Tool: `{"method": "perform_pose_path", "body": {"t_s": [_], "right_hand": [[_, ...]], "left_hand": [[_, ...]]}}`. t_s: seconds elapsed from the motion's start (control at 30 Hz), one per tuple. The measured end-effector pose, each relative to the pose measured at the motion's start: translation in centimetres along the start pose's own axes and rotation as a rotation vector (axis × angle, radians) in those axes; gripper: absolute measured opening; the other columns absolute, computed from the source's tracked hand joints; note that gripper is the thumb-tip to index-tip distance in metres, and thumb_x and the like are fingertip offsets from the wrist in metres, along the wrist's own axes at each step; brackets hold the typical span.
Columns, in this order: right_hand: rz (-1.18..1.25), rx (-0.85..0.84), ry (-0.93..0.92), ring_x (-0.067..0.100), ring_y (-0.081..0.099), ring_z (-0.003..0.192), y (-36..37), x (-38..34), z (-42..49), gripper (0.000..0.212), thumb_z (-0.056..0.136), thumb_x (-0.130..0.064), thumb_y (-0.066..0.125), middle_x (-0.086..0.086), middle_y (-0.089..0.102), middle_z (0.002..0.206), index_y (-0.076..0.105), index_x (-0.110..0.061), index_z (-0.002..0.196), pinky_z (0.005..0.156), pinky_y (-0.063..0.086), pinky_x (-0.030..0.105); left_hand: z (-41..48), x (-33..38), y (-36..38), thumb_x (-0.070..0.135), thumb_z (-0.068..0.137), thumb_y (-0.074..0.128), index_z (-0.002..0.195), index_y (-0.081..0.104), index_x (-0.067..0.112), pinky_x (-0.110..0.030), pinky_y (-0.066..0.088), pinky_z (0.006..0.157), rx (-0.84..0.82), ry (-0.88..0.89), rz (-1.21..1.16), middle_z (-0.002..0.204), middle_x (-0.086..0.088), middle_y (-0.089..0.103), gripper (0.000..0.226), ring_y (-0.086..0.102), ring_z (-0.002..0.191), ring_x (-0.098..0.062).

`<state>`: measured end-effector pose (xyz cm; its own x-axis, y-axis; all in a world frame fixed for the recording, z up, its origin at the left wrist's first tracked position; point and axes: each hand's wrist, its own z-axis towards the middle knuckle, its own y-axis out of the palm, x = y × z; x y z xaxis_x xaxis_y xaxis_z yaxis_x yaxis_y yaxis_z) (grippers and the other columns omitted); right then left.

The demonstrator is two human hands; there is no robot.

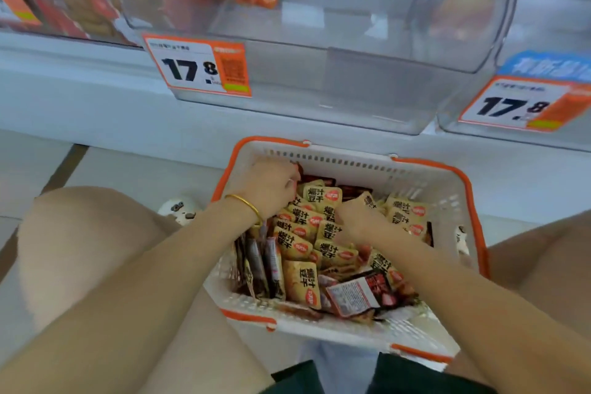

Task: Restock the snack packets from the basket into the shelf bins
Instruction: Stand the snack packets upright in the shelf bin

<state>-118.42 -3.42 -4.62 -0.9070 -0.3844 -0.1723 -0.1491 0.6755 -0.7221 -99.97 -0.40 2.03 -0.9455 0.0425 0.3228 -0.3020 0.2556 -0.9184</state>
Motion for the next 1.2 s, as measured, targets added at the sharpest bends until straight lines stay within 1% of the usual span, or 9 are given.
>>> {"method": "perform_pose_path", "body": {"t_s": [0.07, 0.17, 0.27, 0.33, 0.6, 0.83, 0.93, 1.03, 1.2], "right_hand": [[0.014, -0.018, 0.017, 0.028, 0.054, 0.114, 1.4, -0.1, 0.1, 0.076, 0.077, -0.044, 0.072, 0.008, 0.051, 0.129, 0.036, -0.007, 0.133, 0.089, 0.048, 0.038], [-0.084, 0.102, 0.042, 0.028, 0.055, 0.113, 2.7, -0.5, -0.2, 0.090, 0.072, -0.049, 0.075, 0.009, 0.050, 0.130, 0.028, -0.008, 0.137, 0.085, 0.050, 0.042], [-0.136, 0.217, 0.055, 0.027, 0.058, 0.108, 3.7, -0.7, -0.6, 0.082, 0.075, -0.048, 0.073, 0.008, 0.049, 0.129, 0.031, -0.009, 0.133, 0.077, 0.048, 0.036], [-0.109, 0.282, 0.046, 0.028, 0.060, 0.099, 4.1, -0.6, -0.9, 0.076, 0.078, -0.045, 0.071, 0.008, 0.046, 0.128, 0.030, -0.012, 0.132, 0.070, 0.049, 0.035], [-0.226, 0.281, -0.014, 0.029, 0.041, 0.119, 5.8, 0.3, -2.1, 0.036, 0.088, -0.025, 0.063, 0.008, 0.042, 0.129, 0.053, -0.016, 0.121, 0.093, 0.042, 0.041], [-0.206, 0.450, -0.065, 0.029, 0.038, 0.122, 5.2, 0.8, -2.8, 0.017, 0.086, -0.015, 0.059, 0.006, 0.043, 0.132, 0.067, -0.017, 0.101, 0.096, 0.041, 0.040], [-0.075, 0.469, -0.168, 0.025, 0.047, 0.108, 2.4, 1.5, -3.4, 0.003, 0.086, -0.019, 0.060, 0.002, 0.050, 0.115, 0.060, -0.016, 0.087, 0.084, 0.046, 0.037], [0.100, 0.374, -0.274, 0.020, 0.049, 0.082, -2.0, 1.6, -5.0, 0.026, 0.088, -0.023, 0.061, -0.004, 0.046, 0.082, 0.041, -0.020, 0.071, 0.067, 0.038, 0.032], [0.351, 0.441, -0.410, 0.013, 0.050, 0.076, -7.9, 0.6, -9.2, 0.013, 0.086, -0.017, 0.066, -0.011, 0.049, 0.074, 0.054, -0.019, 0.082, 0.063, 0.035, 0.027]], "left_hand": [[0.6, 0.3, 0.6, 0.010, 0.093, 0.042, 0.114, 0.065, 0.011, -0.034, 0.041, 0.097, -0.002, 0.004, -0.006, 0.117, -0.008, 0.063, 0.032, 0.054, 0.111, -0.024], [1.1, 0.5, 1.3, 0.010, 0.091, 0.043, 0.095, 0.067, 0.014, -0.031, 0.043, 0.085, -0.002, 0.023, -0.020, 0.104, -0.006, 0.063, 0.025, 0.056, 0.097, -0.021], [1.2, 0.7, 1.7, 0.011, 0.091, 0.044, 0.079, 0.060, 0.015, -0.030, 0.040, 0.082, 0.005, 0.037, -0.026, 0.098, -0.007, 0.063, 0.020, 0.049, 0.087, -0.019], [1.2, 0.7, 2.0, 0.013, 0.091, 0.044, 0.099, 0.068, 0.011, -0.035, 0.043, 0.091, 0.011, 0.046, -0.009, 0.105, -0.005, 0.064, 0.025, 0.053, 0.099, -0.022], [0.9, 1.1, 2.2, 0.015, 0.091, 0.044, 0.109, 0.069, 0.013, -0.041, 0.045, 0.092, -0.024, 0.032, 0.024, 0.109, -0.007, 0.064, 0.031, 0.056, 0.101, -0.024], [0.5, 1.2, 2.2, 0.014, 0.092, 0.044, 0.107, 0.070, 0.013, -0.039, 0.044, 0.095, -0.039, 0.028, 0.011, 0.109, -0.007, 0.065, 0.030, 0.057, 0.102, -0.022], [0.0, 1.7, 1.8, 0.013, 0.093, 0.048, 0.119, 0.064, 0.013, -0.036, 0.042, 0.099, -0.061, 0.045, -0.034, 0.119, -0.006, 0.062, 0.031, 0.054, 0.112, -0.021], [-0.7, 2.2, 1.1, 0.024, 0.089, 0.061, 0.128, 0.056, 0.015, -0.032, 0.042, 0.098, -0.142, 0.026, -0.206, 0.123, -0.003, 0.058, 0.040, 0.053, 0.112, -0.018], [-2.2, 2.7, -1.7, 0.020, 0.082, 0.070, 0.118, 0.058, 0.018, -0.034, 0.049, 0.090, -0.120, 0.004, -0.540, 0.109, 0.002, 0.064, 0.038, 0.059, 0.102, -0.017]]}}
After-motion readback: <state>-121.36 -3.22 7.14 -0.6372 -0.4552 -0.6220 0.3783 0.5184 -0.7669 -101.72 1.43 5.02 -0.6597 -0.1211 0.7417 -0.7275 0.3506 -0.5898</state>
